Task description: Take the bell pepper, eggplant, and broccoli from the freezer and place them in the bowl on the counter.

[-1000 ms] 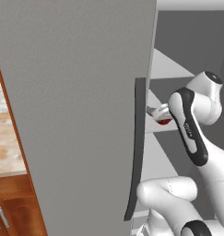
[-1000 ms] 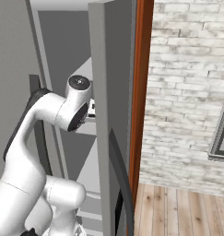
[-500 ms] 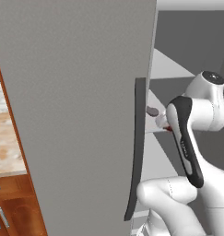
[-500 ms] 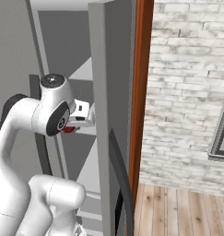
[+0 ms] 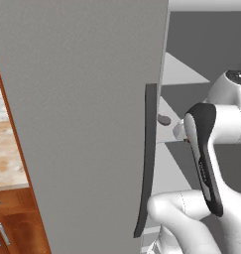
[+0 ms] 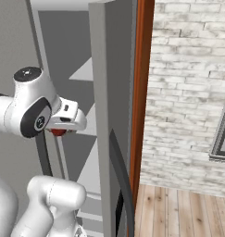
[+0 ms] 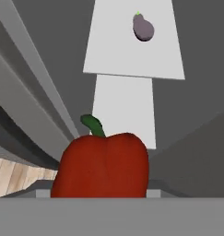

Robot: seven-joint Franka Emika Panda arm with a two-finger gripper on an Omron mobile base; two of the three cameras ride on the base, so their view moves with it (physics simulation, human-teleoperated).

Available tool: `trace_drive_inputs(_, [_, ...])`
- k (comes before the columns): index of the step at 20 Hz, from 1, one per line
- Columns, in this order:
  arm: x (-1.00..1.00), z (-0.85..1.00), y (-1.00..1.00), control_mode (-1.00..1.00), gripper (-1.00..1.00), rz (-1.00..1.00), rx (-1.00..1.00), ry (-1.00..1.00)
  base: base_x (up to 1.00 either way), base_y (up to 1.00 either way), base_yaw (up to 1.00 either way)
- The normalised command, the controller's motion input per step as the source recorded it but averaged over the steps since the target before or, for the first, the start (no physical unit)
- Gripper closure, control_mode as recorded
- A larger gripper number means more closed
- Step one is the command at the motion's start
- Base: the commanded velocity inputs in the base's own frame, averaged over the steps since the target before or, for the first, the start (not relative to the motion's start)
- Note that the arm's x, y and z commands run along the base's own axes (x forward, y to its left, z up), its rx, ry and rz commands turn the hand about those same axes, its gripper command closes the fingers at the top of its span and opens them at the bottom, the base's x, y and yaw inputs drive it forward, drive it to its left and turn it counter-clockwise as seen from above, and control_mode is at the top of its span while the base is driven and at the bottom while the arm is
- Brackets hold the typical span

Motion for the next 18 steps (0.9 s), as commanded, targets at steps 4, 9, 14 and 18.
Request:
trace_drive_inputs(4, [-0.77, 0.32, 0.01, -1.0, 1.0, -0.01, 0.0, 0.0, 0.0, 0.0, 0.0])
trace_drive_inputs(9, [-0.76, 0.44, 0.06, -1.0, 1.0, -0.06, 0.0, 0.02, 0.0, 0.0, 0.0])
trace_drive_inputs(14, [-0.67, 0.34, 0.03, -1.0, 1.0, -0.05, 0.0, 0.0, 0.0, 0.0, 0.0])
trace_drive_inputs(18, [-0.3, 0.07, 0.0, -1.0, 1.0, 0.0, 0.0, 0.0, 0.0, 0.0, 0.0])
